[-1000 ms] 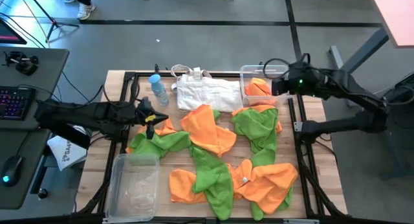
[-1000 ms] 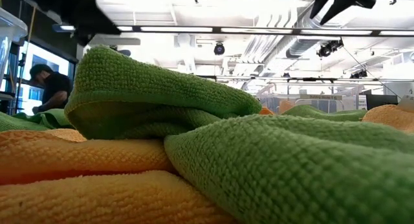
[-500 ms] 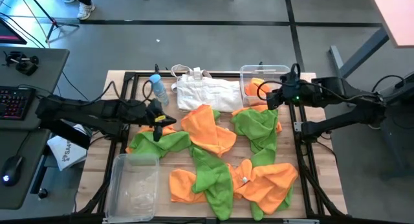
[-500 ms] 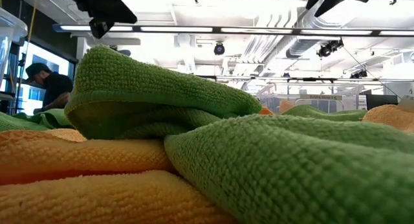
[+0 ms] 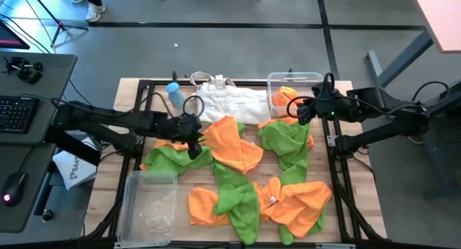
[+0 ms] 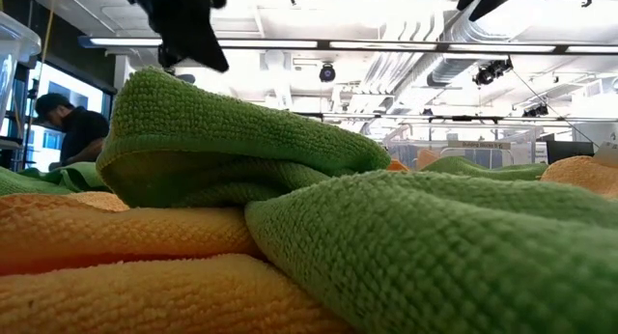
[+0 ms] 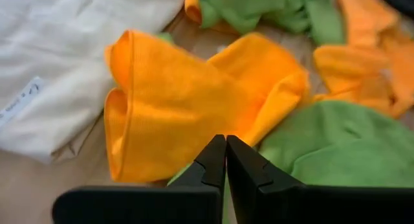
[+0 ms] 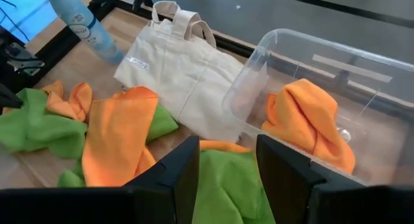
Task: Sort microfiber towel by color & place in baskets
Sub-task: Put the green microfiber cloth into the bottom transparent bin
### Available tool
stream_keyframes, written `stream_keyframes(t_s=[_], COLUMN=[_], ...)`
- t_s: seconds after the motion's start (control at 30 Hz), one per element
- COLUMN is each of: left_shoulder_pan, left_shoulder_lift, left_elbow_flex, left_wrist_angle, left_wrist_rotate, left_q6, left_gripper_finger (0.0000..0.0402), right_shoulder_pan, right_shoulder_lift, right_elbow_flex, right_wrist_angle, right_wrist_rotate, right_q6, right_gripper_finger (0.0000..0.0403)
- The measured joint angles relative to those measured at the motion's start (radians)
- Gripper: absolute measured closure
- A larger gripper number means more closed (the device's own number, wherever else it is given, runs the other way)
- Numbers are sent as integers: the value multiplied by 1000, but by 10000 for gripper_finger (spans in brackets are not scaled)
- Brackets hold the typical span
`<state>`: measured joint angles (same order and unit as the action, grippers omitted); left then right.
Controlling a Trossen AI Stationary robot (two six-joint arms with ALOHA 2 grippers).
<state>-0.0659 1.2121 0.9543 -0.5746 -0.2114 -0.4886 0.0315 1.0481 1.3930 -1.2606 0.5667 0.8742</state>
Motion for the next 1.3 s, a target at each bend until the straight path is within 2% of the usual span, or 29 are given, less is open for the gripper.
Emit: stream_keyframes(t_s=[0.2,0.33,0.43,0.63,0.77,0.87,0.97,1.1,1.3], left_shoulder_pan=[14,12,3,-31,-35,-34,-35,-35,-35], left_shoulder_lift=[95,152,196,295,352,377,381,363,327], left_elbow_flex=[0,0,0,0,-1,-1,-1,0,74], left_wrist_angle=[-2,-10,-29,-45,-93,-115,-123,-124,-184], left_wrist_rotate=[54,78,121,115,0,-11,3,17,-36], left_q6=[-2,84,143,150,94,82,74,72,126], left_gripper_finger=[347,310,304,310,316,323,340,390,400], right_shoulder_pan=[0,0,0,0,0,0,0,0,0], right_shoulder_lift=[0,0,0,0,0,0,0,0,0], right_elbow_flex=[0,0,0,0,0,0,0,0,0], right_wrist_angle=[-1,-4,-8,-8,-8,-8,-8,-8,-9], right_wrist_rotate=[7,7,7,7,10,13,22,28,28], right_q6=[-11,-11,-11,-11,-11,-11,-11,-13,-20], right_gripper_finger=[254,254,254,254,254,254,254,254,254])
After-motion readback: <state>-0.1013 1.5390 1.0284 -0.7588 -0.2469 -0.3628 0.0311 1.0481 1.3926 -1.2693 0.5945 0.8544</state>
